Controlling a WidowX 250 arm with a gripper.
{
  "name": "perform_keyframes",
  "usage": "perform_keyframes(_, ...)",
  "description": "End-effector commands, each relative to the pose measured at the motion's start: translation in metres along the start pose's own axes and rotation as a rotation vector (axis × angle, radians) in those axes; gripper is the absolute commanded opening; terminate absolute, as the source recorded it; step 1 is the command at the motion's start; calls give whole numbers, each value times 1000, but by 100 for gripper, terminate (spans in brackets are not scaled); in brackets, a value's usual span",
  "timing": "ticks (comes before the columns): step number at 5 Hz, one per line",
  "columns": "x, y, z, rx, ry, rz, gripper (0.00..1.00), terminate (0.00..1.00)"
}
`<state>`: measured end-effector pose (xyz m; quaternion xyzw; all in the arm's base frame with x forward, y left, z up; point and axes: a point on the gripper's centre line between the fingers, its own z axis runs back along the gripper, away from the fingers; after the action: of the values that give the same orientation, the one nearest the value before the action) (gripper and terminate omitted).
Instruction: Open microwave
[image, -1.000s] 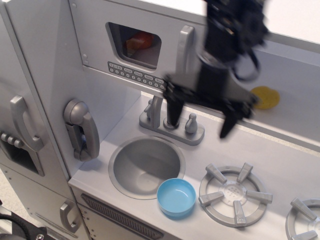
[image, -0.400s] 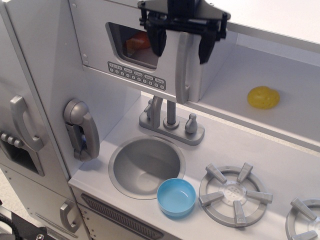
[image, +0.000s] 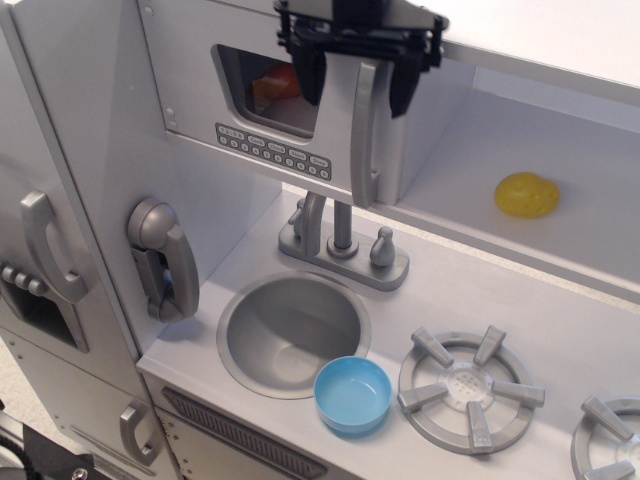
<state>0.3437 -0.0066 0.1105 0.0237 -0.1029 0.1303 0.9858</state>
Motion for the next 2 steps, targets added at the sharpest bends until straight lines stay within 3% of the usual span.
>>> perform_keyframes(1, 12, -1, 17, -56, -54, -15, 0, 0)
perform_keyframes(2, 5, -1, 19, -68, -67, -40, 0, 0)
